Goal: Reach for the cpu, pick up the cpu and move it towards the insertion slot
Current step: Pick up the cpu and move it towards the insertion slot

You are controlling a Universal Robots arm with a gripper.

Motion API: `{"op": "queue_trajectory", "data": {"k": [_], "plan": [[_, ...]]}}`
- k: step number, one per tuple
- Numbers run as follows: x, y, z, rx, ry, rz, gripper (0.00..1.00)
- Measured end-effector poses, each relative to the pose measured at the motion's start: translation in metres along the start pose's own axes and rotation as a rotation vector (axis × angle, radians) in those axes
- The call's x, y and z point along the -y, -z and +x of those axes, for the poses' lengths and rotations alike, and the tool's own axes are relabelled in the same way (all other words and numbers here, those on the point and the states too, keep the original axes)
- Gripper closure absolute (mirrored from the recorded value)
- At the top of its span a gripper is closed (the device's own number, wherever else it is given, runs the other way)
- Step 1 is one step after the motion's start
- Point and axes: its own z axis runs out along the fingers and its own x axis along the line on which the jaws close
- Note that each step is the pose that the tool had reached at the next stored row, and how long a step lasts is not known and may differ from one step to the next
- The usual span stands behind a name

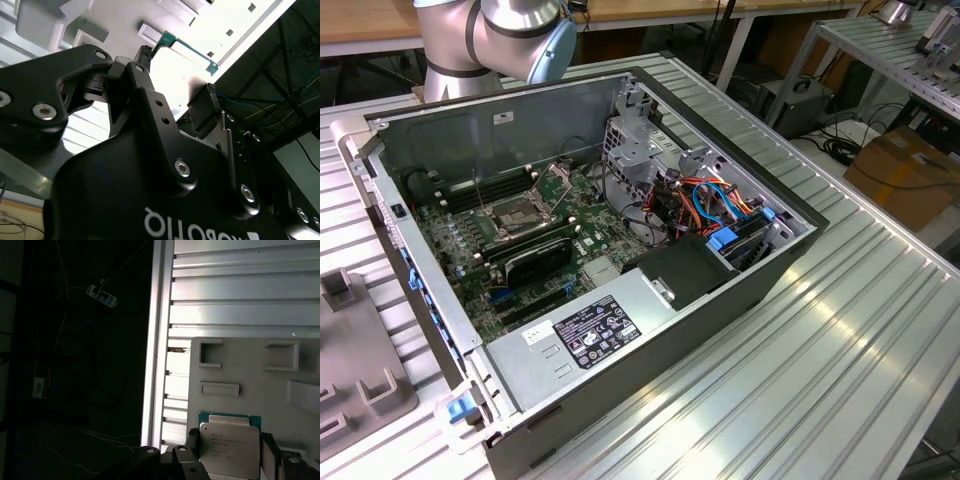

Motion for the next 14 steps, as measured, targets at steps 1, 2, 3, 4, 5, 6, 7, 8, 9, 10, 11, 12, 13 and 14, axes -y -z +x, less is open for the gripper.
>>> {"op": "queue_trajectory", "data": {"k": [1,2,3,4,5,6,7,8,9,10,11,12,13,14], "plan": [[-0.0001,0.0019,0.0001,-0.0001,0.0,0.0,0.45],[-0.0001,0.0037,0.0001,-0.0002,0.0,0.0,0.45],[-0.0001,0.0046,0.0002,-0.0001,0.0,0.0,0.45],[-0.0001,0.0053,0.0002,-0.0001,0.0,-0.0001,0.45],[-0.0001,0.0068,0.0002,-0.0001,0.0,0.0,0.45],[-0.0001,0.0082,0.0003,0.0,0.0,0.0,0.45],[-0.0002,0.0097,0.0004,-0.0001,0.0,0.0,0.45],[-0.0002,0.0114,0.0004,0.0,0.0,-0.0001,0.45],[-0.0002,0.0121,0.0005,-0.0001,0.0,0.0,0.45],[-0.0002,0.0126,0.0005,-0.0001,0.0,-0.0001,0.45],[-0.0002,0.0135,0.0005,-0.0001,0.0,0.0,0.45],[-0.0002,0.0142,0.0005,-0.0001,0.0,0.0,0.45],[-0.0003,0.0148,0.0006,-0.0001,0.0,0.0,0.45],[-0.0003,0.0157,0.0006,-0.0001,0.0,0.0,0.45]]}}
